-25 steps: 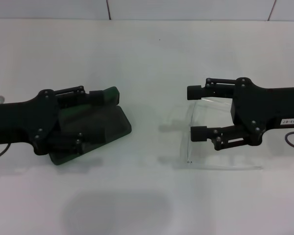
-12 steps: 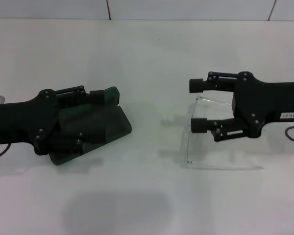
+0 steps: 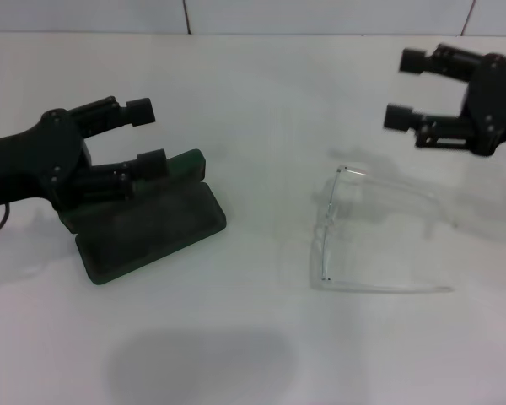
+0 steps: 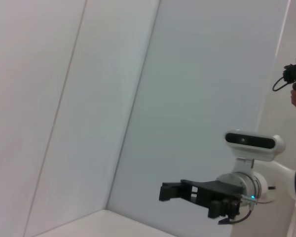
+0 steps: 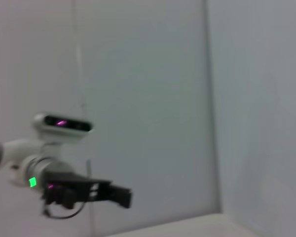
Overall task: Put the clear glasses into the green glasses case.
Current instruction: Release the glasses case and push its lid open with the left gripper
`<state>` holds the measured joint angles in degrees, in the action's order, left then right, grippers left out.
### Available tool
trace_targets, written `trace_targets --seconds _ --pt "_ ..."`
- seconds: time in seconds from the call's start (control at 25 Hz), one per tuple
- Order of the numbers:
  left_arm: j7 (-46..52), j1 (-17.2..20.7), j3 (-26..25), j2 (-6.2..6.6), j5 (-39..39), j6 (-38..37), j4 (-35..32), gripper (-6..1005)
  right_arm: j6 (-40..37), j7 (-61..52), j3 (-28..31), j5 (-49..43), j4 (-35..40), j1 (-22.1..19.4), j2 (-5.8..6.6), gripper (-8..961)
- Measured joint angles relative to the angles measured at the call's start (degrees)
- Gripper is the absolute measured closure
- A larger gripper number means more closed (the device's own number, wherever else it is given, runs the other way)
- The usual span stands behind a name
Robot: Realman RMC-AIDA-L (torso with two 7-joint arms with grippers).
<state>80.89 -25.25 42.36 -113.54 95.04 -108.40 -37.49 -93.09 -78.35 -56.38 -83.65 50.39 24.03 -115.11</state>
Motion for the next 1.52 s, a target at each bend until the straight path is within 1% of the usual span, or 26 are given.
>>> trace_targets --seconds 0.12,0.2,0.24,0.28,0.36,0.44,0.52,0.6,0.68,0.72,0.84,1.0,1.08,1.2,1.52 --pt "1.18 -0.02 -0.21 -0.07 -0.07 0.81 -0.78 113 0.73 0.3 2.17 0.23 0.03 -0.09 -0.15 110" --pt "5.36 -0.11 -0.13 -0.15 0.2 2.18 -3.78 113 1.79 0.31 2.74 0.26 0.04 -0.07 -0.17 110" --pt "8.4 -0.09 0.0 -0.26 0.63 2.94 -6.05 113 2.68 0.34 2.85 0.25 0.04 0.06 -0.18 110" --pt "12.24 -0.11 0.12 -0.53 1.73 3.99 -9.68 114 3.43 0.43 2.87 0.21 0.05 0.17 -0.17 110" --pt "18.08 -0.13 0.28 -1.28 4.7 5.82 -16.1 114 5.1 0.77 2.89 0.02 0.07 0.41 -0.04 110" --pt "23.65 -0.22 0.3 -2.31 8.08 7.65 -23.18 115 6.36 1.17 2.9 -0.03 0.07 0.47 0.12 110" --pt "28.4 -0.64 0.42 -2.84 11.68 8.63 -28.77 115 7.44 1.46 2.91 -0.05 0.07 0.48 0.3 110" --pt "32.41 -1.46 0.5 -3.13 15.38 8.99 -32.42 184 8.14 1.52 2.92 -0.06 0.07 0.48 0.54 110" --pt "37.15 -3.16 0.82 -3.59 22.03 9.21 -35.52 253 8.65 1.54 2.93 -0.09 0.02 0.35 0.82 110" --pt "38.4 -3.91 1.19 -3.85 25.02 9.39 -36.16 287 8.83 1.54 2.94 -0.09 -0.01 0.25 0.9 110" --pt "42.88 -6.71 4.15 -4.76 35.21 10.01 -37.27 284 9.33 1.54 3.15 -0.11 -0.36 -0.06 1.0 110" --pt "46.51 -8.67 9.68 -5.67 43.82 11.41 -37.49 282 9.44 1.54 3.59 -0.11 -0.76 -0.43 1.02 110" --pt "47.8 -8.94 12.56 -5.77 45.85 12.54 -37.55 287 9.58 1.54 3.62 -0.11 -0.8 -0.68 1.03 110" --pt "48.69 -9.2 14.63 -5.77 47.03 13.9 -37.63 291 9.74 1.6 3.64 -0.11 -1.21 -0.77 1.03 110" --pt "49.05 -10.52 15.61 -5.78 52.46 15.0 -37.38 295 9.76 2.45 3.65 -0.11 -1.65 -0.85 0.78 110"
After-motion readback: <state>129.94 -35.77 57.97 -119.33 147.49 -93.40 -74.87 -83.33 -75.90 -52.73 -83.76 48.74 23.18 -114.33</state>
